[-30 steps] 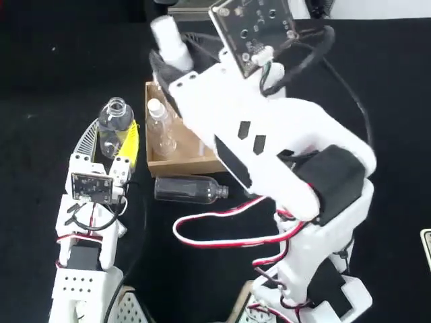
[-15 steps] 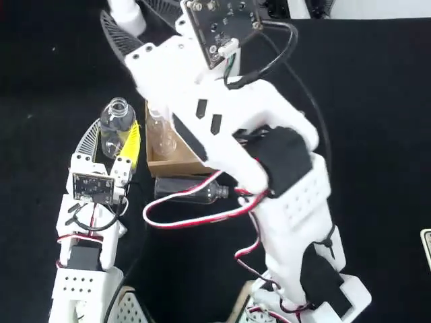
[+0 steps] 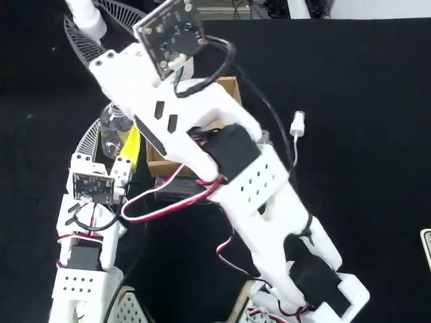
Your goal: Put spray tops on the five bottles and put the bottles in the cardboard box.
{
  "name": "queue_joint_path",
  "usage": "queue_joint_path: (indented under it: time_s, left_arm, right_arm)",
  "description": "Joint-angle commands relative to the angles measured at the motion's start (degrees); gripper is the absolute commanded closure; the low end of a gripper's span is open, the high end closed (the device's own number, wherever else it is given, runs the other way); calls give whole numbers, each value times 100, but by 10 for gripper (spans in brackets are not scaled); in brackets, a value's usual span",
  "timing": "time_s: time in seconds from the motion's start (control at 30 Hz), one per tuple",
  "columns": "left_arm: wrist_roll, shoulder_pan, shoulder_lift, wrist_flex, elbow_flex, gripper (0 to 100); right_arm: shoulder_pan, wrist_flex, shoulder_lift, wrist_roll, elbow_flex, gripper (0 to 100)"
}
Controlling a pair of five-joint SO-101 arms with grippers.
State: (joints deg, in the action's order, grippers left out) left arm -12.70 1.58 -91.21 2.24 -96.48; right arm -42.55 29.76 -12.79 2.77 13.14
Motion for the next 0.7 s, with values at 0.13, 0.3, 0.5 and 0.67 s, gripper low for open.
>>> queue_joint_path:
  time_s: [0.13,0.3,0.5,0.67]
  left_arm:
    - [-26,-66,-62,132,-136,970]
    - [-35,-48,-62,132,-136,970]
    - [-26,-66,-62,132,-136,970]
    - [-35,-48,-62,132,-136,970]
  right_arm:
    - [-44,-176,-101,18,-242,988]
    - [-88,141,-541,-9,-778,988]
    - [-79,193,-1367,-9,-2035,987]
    - [-70,-193,-2114,-9,-3029,987]
